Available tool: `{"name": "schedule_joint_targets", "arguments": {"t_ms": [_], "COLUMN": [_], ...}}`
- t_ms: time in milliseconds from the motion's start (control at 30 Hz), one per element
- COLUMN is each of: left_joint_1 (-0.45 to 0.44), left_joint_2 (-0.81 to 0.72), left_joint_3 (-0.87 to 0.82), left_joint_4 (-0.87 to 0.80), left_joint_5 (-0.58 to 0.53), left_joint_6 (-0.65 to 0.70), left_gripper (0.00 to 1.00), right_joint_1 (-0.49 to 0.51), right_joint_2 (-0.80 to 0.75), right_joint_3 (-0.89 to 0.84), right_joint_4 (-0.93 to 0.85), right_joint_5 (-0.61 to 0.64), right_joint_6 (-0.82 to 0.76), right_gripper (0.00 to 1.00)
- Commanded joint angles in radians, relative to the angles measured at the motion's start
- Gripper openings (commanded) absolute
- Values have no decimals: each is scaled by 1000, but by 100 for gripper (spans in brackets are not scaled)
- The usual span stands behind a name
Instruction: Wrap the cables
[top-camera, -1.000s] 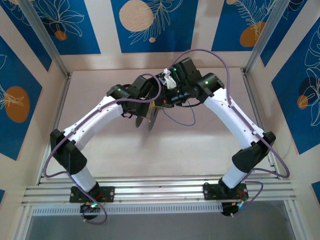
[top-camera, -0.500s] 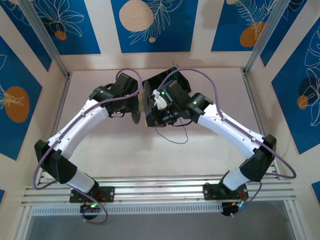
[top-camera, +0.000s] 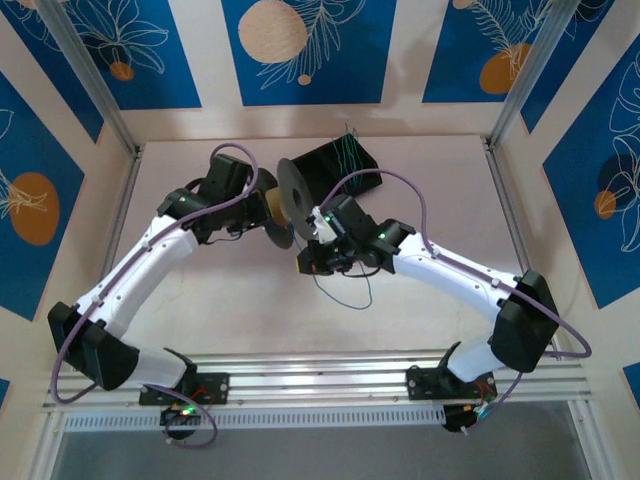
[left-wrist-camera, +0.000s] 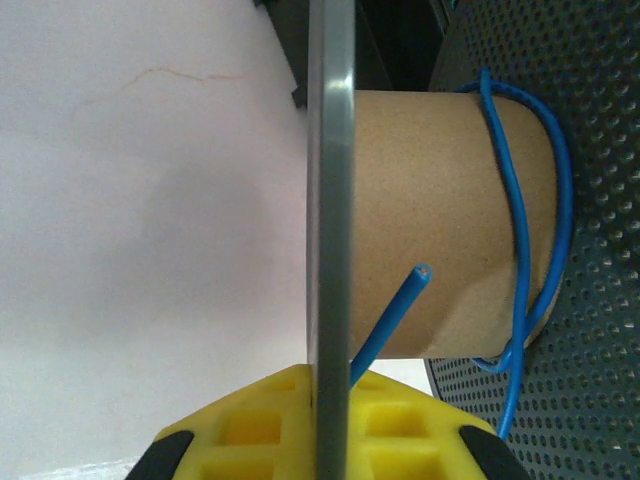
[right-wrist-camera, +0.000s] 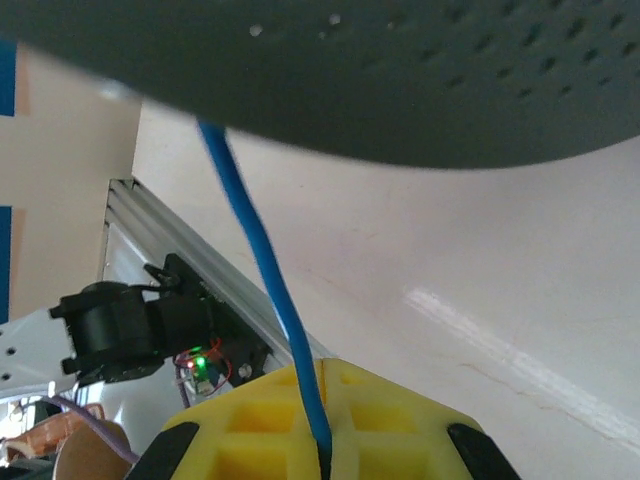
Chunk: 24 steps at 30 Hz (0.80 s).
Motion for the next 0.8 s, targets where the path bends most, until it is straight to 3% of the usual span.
{"name": "schedule_joint_targets", "arguments": {"t_ms": [0,467,767], "left_joint_1": [34,36,35], "left_joint_2": [-75,-111,-155], "left_joint_3": [-10,-68,-107], "left_joint_4": [255,332,382], "left_joint_5": [17,83,238], "left_joint_6": [-86,-133,-174], "left_gripper": [0,0,0], "right_joint_1": [20,32,-58], "right_joint_2": [2,-47,-66], "right_joint_3": [-60,-96,-186], "right_joint_4": [-9,60,55], "right_joint_5": [-7,53,96], "right_joint_6": [37,-7,22], "right_gripper": [0,0,0]}}
